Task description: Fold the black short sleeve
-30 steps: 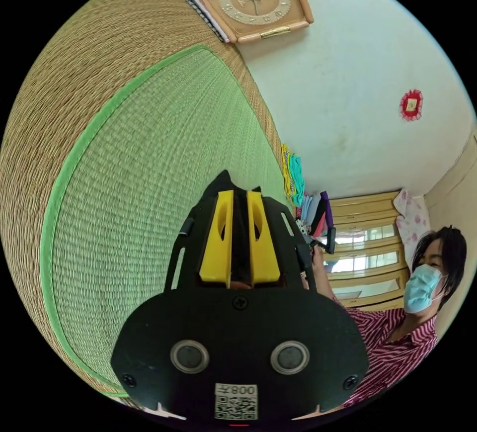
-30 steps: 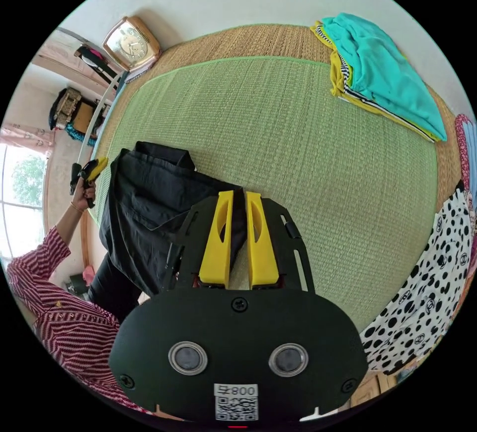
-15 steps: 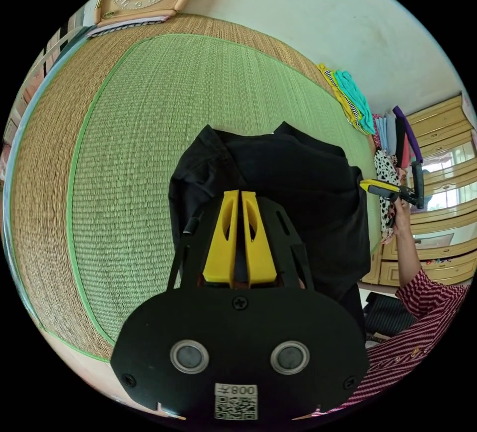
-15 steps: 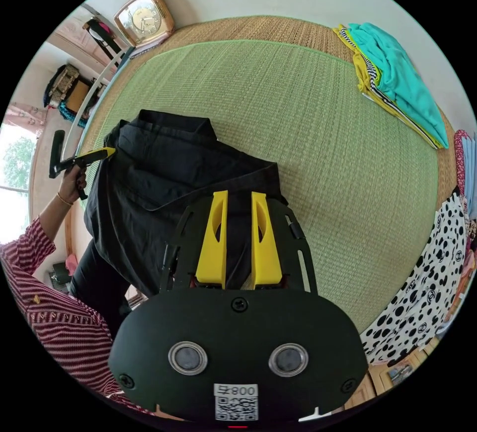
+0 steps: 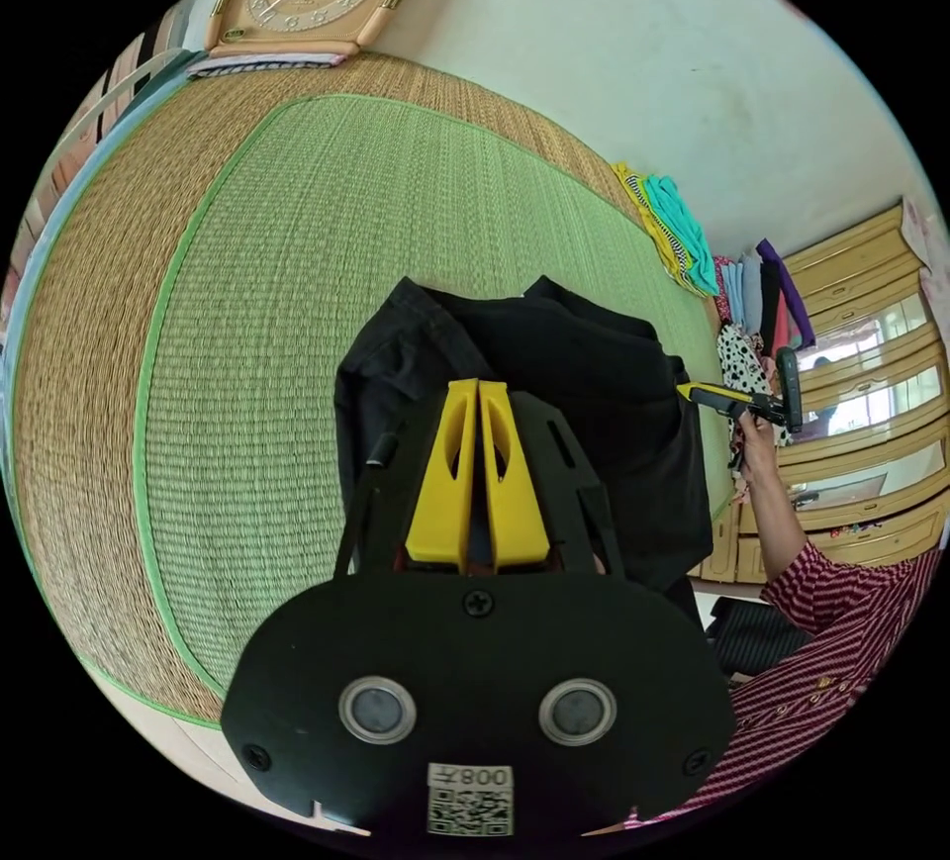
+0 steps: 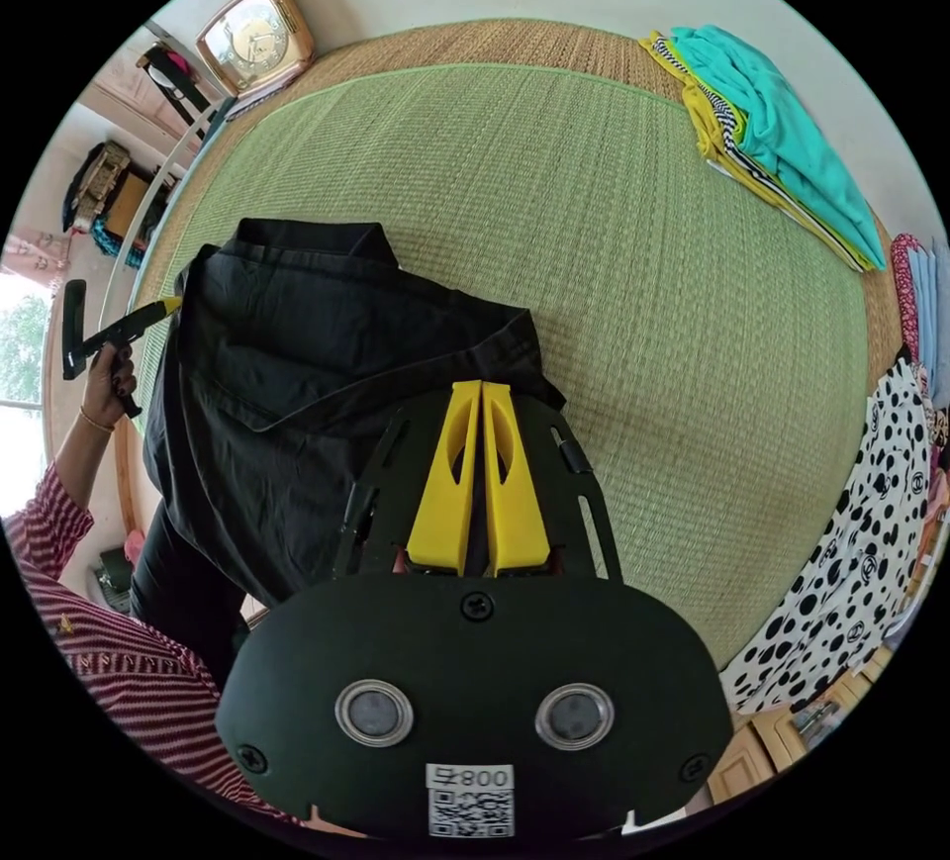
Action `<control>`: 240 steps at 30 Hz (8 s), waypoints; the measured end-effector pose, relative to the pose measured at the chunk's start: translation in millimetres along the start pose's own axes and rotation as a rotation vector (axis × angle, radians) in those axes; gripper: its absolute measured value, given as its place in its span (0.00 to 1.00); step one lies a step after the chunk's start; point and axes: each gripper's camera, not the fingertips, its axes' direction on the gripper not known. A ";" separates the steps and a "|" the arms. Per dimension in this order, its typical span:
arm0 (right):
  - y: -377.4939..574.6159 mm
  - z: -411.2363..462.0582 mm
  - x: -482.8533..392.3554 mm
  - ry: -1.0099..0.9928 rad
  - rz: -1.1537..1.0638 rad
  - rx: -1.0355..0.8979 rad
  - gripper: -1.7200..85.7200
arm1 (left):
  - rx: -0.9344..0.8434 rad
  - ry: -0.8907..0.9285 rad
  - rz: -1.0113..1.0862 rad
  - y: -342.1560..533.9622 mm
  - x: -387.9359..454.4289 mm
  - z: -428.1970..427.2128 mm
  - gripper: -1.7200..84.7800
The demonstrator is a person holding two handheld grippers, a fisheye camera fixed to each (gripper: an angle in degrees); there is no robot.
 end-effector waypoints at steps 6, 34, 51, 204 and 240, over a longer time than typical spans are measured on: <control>4.8 -25.1 14.6 -0.072 0.039 0.062 0.02 | 0.078 0.050 -0.020 -3.3 -7.8 -8.1 0.02; -11.7 -30.0 24.8 0.040 0.024 0.041 0.04 | -0.033 -0.070 0.052 -38.3 -30.1 71.1 0.03; -5.2 -58.7 129.7 -0.311 0.306 0.179 0.02 | 0.083 0.011 -0.090 -62.8 -77.2 71.1 0.02; 231.1 -210.2 211.9 -0.784 0.462 0.194 0.09 | -0.223 0.056 0.886 458.8 207.6 439.6 0.04; 30.2 -118.9 278.6 -0.792 0.486 0.176 0.04 | -0.199 0.305 0.803 463.0 221.6 449.9 0.04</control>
